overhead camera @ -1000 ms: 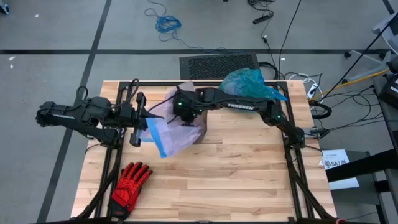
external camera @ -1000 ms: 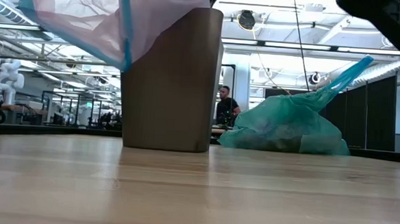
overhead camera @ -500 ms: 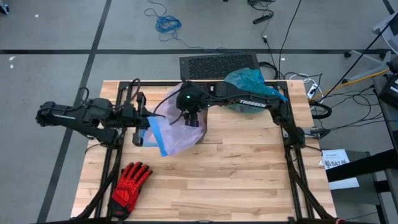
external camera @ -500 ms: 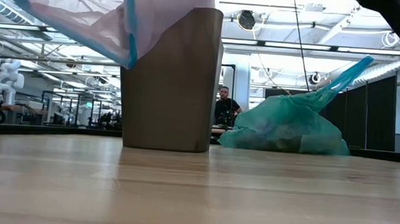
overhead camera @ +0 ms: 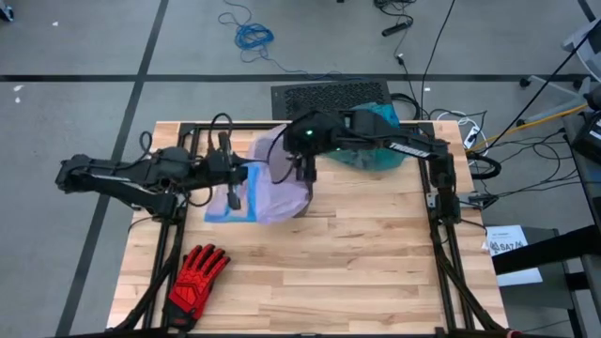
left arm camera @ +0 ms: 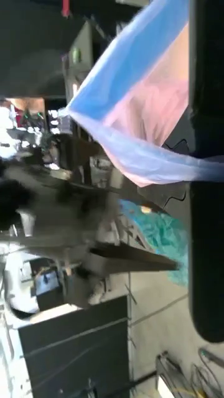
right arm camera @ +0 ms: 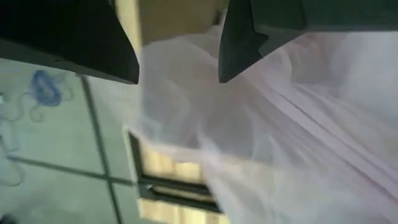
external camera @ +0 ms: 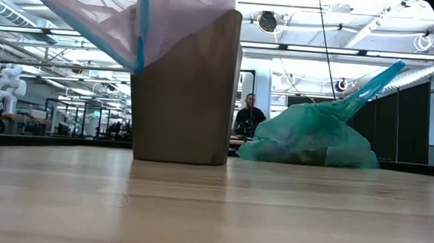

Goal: Place trash/remove bag and relplace
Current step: Put the pink trash bag into the trash bin

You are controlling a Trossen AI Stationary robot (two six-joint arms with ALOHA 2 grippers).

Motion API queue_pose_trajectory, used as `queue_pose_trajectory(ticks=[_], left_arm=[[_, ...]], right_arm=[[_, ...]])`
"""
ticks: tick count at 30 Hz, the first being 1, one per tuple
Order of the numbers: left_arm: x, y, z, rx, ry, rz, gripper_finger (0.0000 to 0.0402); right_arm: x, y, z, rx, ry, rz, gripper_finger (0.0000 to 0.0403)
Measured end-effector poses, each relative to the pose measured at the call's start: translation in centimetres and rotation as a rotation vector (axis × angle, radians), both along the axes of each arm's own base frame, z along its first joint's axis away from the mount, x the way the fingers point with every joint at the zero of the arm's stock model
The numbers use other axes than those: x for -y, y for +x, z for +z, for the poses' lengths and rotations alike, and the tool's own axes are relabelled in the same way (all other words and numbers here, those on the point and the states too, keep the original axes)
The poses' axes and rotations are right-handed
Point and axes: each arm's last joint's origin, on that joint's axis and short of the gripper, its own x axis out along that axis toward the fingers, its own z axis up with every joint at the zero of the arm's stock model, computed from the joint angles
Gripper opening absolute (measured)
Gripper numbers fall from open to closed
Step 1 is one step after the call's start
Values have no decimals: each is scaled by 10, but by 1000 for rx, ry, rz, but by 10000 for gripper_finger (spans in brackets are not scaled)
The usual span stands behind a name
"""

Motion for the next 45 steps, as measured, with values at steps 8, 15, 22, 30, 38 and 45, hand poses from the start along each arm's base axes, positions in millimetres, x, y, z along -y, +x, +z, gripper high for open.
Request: queue_pose_trajectory(ticks=[8, 15, 22, 30, 38, 45], left_arm=[[-21, 3, -2, -12, 9, 107, 0], [-41, 5, -1, 11, 10, 153, 0], [-58, 8, -4, 13, 5, 213, 0], [-63, 9, -5, 6, 4, 189, 0], [-64, 9, -4, 15, 4, 181, 0], [-65, 9, -7, -8, 2, 185, 0]], right_arm=[[-10, -37, 33, 48, -18, 8, 213], [-46, -35, 36, 44, -75, 167, 212], [-82, -22, 30, 84, -88, 230, 212], [-139, -14, 14, -25, -453, 524, 212], [-156, 30, -30, -160, -777, 603, 212], [-147, 41, -30, -137, -847, 608, 212]])
